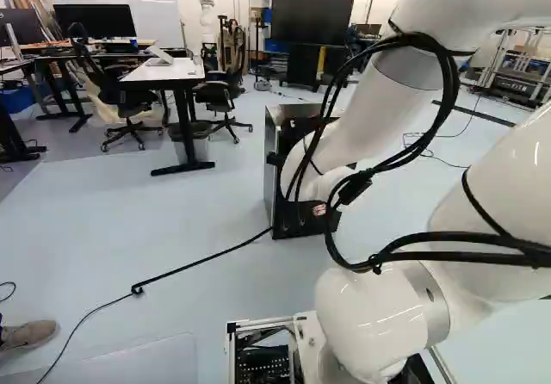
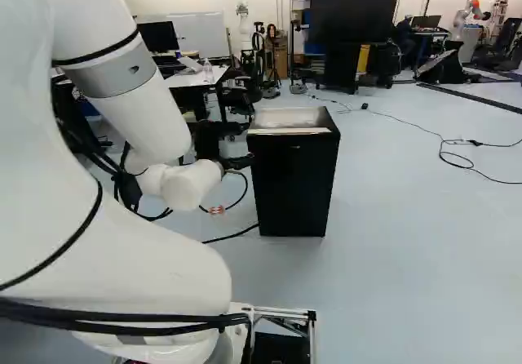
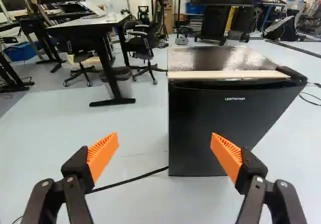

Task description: Open the fridge door

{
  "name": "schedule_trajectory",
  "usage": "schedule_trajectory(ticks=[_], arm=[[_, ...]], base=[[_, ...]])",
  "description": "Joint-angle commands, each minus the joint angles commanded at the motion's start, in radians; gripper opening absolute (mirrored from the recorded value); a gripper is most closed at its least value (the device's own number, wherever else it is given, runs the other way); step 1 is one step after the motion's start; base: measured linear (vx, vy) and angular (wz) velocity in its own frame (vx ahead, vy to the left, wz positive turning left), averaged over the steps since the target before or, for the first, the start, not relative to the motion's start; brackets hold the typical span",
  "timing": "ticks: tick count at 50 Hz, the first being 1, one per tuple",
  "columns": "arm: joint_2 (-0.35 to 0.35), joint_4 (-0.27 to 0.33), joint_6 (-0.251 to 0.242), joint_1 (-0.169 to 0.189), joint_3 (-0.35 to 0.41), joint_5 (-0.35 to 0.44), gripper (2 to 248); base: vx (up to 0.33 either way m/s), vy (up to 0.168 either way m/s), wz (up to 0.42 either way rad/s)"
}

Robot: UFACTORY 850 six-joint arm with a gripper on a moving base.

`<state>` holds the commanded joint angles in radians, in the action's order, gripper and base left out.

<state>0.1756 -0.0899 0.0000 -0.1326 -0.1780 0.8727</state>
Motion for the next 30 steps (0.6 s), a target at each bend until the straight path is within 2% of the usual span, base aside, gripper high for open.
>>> schedule_trajectory(ticks=[30], arm=[[-0.086,-0.134,0.000,-0.102,-0.081,0.001,247]], base=[[0.000,0.000,0.000]])
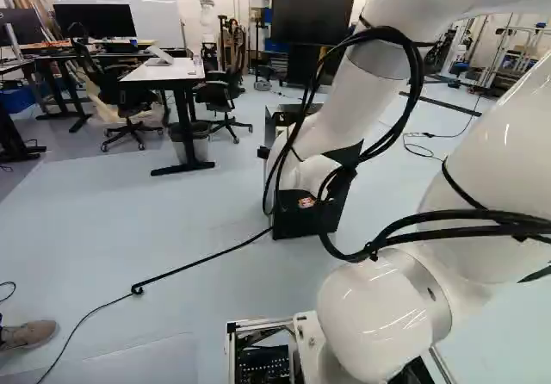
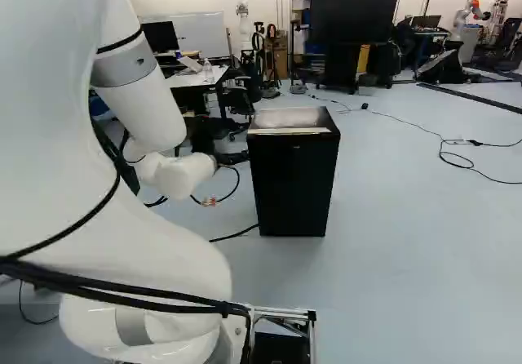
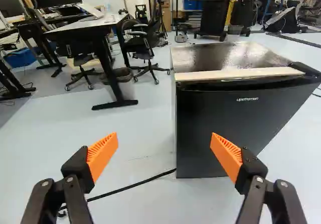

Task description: Open the fridge door

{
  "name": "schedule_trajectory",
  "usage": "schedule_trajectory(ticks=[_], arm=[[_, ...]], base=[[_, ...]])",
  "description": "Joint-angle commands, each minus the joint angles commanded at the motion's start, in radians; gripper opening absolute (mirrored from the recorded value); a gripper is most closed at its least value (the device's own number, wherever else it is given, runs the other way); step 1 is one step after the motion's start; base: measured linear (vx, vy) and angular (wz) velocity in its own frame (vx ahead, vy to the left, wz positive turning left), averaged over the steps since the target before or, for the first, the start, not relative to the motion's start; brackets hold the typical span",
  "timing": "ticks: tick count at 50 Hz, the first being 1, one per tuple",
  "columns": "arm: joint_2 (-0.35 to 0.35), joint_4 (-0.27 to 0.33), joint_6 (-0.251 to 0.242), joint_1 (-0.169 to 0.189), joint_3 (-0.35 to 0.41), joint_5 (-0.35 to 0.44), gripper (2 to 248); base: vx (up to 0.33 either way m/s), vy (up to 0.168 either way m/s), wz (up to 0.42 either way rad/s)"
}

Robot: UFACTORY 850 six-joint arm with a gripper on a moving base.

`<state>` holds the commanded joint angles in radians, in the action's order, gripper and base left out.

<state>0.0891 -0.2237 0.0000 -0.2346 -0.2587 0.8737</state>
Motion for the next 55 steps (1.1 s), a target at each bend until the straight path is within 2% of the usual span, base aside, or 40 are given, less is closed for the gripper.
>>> schedule_trajectory(ticks=[25,55], arm=[[-0.044,-0.128,0.000,-0.090,-0.038,0.049,247],[-0.214,-0.283,0.000,-0.181,-0.135,0.140,247]], base=[[0.000,0.000,0.000],[0.000,0.000,0.000]])
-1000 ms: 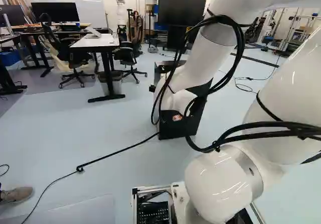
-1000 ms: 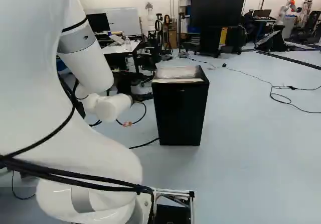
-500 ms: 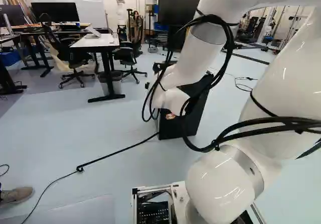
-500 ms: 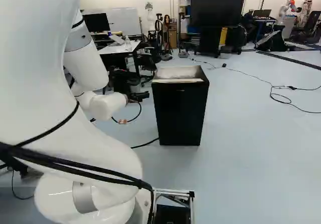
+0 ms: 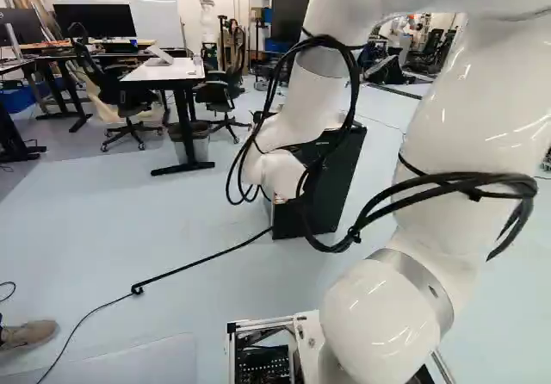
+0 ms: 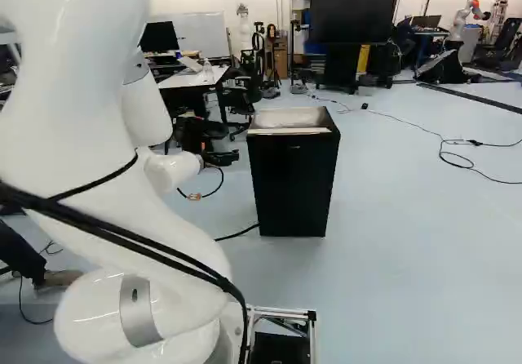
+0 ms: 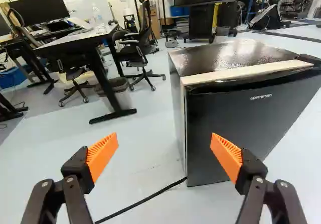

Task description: Open the fridge door

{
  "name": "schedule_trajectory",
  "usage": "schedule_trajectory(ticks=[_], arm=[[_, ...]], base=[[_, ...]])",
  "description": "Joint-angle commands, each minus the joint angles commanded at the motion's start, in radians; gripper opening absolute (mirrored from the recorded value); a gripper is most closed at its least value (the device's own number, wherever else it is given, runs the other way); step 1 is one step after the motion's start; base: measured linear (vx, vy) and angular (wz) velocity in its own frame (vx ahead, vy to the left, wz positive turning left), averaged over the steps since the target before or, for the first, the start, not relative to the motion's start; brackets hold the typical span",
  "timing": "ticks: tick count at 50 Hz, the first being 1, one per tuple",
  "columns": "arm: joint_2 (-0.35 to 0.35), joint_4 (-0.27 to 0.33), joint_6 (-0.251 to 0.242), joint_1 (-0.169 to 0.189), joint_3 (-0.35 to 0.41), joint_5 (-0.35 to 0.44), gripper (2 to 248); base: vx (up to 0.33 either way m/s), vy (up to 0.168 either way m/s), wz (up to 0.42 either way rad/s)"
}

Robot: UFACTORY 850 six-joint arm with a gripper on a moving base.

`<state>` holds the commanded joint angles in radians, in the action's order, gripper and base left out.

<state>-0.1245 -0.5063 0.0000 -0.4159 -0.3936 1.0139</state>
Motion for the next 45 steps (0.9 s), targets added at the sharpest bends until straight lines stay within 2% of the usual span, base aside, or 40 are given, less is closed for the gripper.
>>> schedule_trajectory(ticks=[20,45], arm=[[-0.145,-0.103,0.000,-0.035,-0.107,0.062,247],[-0.323,-0.232,0.000,-0.042,-0.258,0.139,247]], base=[[0.000,0.000,0.000],[0.000,0.000,0.000]])
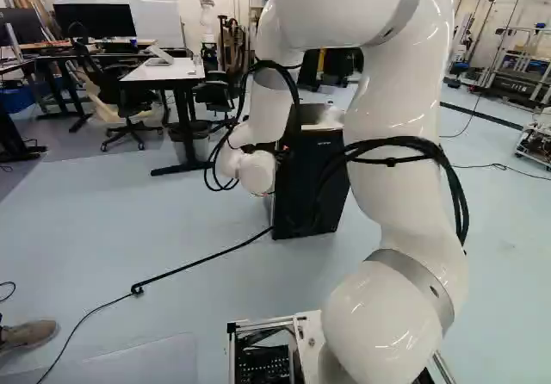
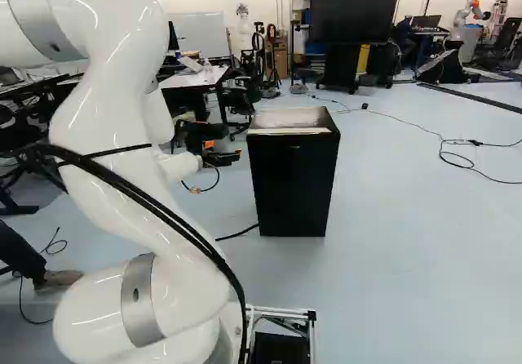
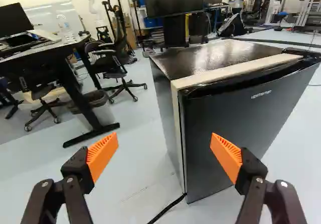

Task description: Open the fridge door

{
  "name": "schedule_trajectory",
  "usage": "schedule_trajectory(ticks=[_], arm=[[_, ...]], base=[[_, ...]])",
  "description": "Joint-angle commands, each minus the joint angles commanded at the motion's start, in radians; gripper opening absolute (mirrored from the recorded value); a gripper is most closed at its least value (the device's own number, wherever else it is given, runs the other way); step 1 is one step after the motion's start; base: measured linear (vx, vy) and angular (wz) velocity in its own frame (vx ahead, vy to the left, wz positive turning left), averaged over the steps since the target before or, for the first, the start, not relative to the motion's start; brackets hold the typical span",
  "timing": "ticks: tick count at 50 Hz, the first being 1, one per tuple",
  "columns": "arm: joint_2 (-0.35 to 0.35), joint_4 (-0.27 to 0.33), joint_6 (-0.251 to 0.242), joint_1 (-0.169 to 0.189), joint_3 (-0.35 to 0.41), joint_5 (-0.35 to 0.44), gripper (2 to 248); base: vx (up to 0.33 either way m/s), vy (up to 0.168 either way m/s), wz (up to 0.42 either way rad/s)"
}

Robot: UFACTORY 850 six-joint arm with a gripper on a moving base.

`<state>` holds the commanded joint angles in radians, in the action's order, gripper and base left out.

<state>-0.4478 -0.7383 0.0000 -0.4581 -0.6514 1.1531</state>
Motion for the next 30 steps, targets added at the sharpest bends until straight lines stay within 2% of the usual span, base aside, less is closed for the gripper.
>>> schedule_trajectory(ticks=[30], arm=[[-0.191,-0.155,0.000,0.020,-0.175,0.093,247]], base=[[0.000,0.000,0.000]])
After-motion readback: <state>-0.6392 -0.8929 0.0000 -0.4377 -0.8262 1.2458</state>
